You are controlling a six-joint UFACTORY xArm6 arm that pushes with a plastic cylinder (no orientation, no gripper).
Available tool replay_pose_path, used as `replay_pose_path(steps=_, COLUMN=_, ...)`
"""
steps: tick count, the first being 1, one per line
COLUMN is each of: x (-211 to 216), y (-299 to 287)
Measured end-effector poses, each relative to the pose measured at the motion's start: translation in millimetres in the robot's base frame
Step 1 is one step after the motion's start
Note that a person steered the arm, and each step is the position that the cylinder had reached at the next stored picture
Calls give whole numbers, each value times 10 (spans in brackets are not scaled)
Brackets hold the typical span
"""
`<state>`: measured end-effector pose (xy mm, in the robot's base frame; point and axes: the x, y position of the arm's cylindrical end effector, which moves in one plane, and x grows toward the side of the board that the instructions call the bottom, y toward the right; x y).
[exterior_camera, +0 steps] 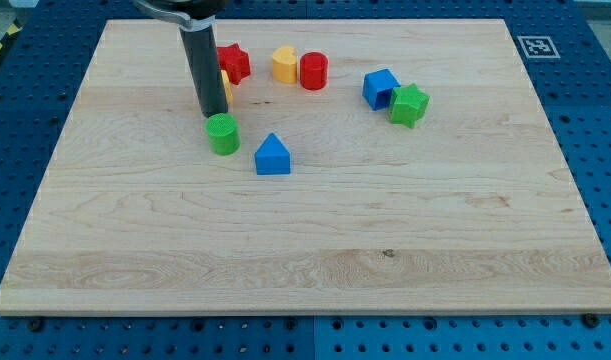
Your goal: Slide yellow hexagon towards top left
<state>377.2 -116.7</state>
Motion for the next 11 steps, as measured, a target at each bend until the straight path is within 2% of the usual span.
replay_pose_path(steps=3, x=-101, y=194)
replay_pose_path(steps=5, x=-519, y=43)
replay_pose_path(steps=11, x=-532, y=-412)
